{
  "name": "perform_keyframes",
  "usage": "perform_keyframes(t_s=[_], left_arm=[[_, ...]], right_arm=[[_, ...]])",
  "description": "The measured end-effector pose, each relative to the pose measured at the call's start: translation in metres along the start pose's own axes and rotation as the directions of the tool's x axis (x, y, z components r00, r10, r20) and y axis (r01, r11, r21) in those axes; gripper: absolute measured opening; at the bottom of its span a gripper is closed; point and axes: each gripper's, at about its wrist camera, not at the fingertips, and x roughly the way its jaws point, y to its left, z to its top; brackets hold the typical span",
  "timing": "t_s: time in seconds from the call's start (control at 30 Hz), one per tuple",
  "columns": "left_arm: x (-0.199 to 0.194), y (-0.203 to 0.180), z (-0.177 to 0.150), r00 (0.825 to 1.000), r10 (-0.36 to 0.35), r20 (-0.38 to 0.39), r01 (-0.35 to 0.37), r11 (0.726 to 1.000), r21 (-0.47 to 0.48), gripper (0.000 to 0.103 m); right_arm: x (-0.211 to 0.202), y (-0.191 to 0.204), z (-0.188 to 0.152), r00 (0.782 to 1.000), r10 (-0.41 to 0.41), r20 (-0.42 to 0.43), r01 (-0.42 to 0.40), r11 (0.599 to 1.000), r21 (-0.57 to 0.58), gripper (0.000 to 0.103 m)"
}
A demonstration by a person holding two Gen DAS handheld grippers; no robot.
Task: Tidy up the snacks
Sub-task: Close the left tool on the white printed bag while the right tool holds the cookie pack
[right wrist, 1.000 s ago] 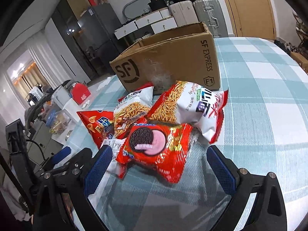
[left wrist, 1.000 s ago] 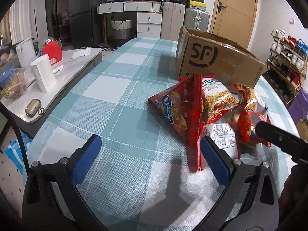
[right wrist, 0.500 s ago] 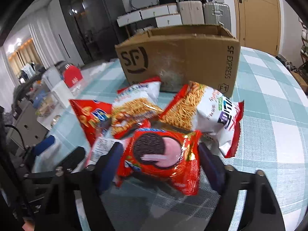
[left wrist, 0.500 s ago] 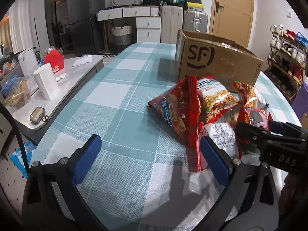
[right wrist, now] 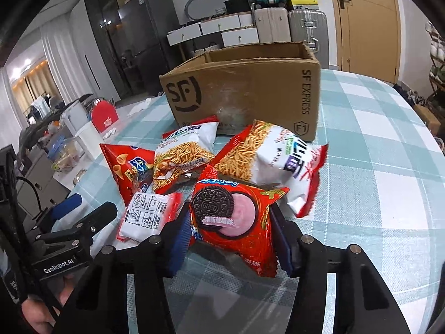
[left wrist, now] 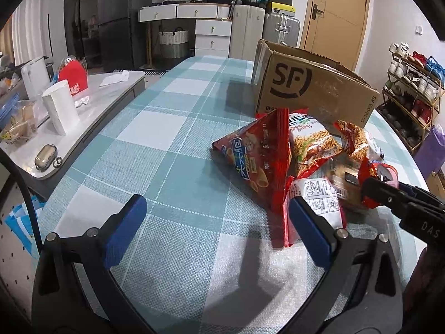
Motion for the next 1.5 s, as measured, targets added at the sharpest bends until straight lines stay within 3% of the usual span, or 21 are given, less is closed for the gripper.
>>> perform_keyframes(t_s=[0.27,0.63,0.77,0.93,1.03,1.23,1.3,1.5], left_arm=[[-0.002,-0.013,-0.001,1.000,0.007,-0.023,-0.006,0.998,0.059,0.102],[0.014,-0.052,0.014,0.980,-0.124,-0.155,0.135,0.989,0.058,0.102],[0.028,-0.066,0.018,0.972,-0.110,-0.206,0.132,0.987,0.094,0.102],[0.045,-0.069,0.017,0.961,-0.104,-0.257,0.126,0.989,0.073,0.100],[0.046,-0.072,0.017,0.963,-0.102,-0.249,0.127,0.988,0.088,0.096],[0.039,-0.070,0.016,0.966,-0.130,-0.224,0.153,0.984,0.092,0.063],[0.033,-0.070,0.013,0.963,-0.154,-0.220,0.178,0.979,0.097,0.045],[0.019,-0.065,0.007,0.964,-0.167,-0.205,0.194,0.974,0.120,0.043]], right_arm=[[-0.007,-0.017,-0.002,0.999,0.043,0.020,-0.044,0.997,0.058,0.054],[-0.012,-0.027,-0.003,0.993,0.103,0.053,-0.108,0.988,0.107,0.054],[-0.012,-0.033,-0.003,0.991,0.119,0.057,-0.126,0.982,0.138,0.054],[-0.013,-0.034,-0.004,0.994,0.091,0.066,-0.100,0.984,0.146,0.054],[-0.013,-0.032,-0.004,0.994,0.087,0.064,-0.095,0.986,0.139,0.054],[-0.012,-0.036,-0.004,0.993,0.097,0.060,-0.105,0.983,0.151,0.054],[-0.012,-0.036,-0.004,0.994,0.095,0.062,-0.104,0.983,0.154,0.054],[-0.015,-0.036,-0.005,0.995,0.072,0.073,-0.083,0.984,0.157,0.054]])
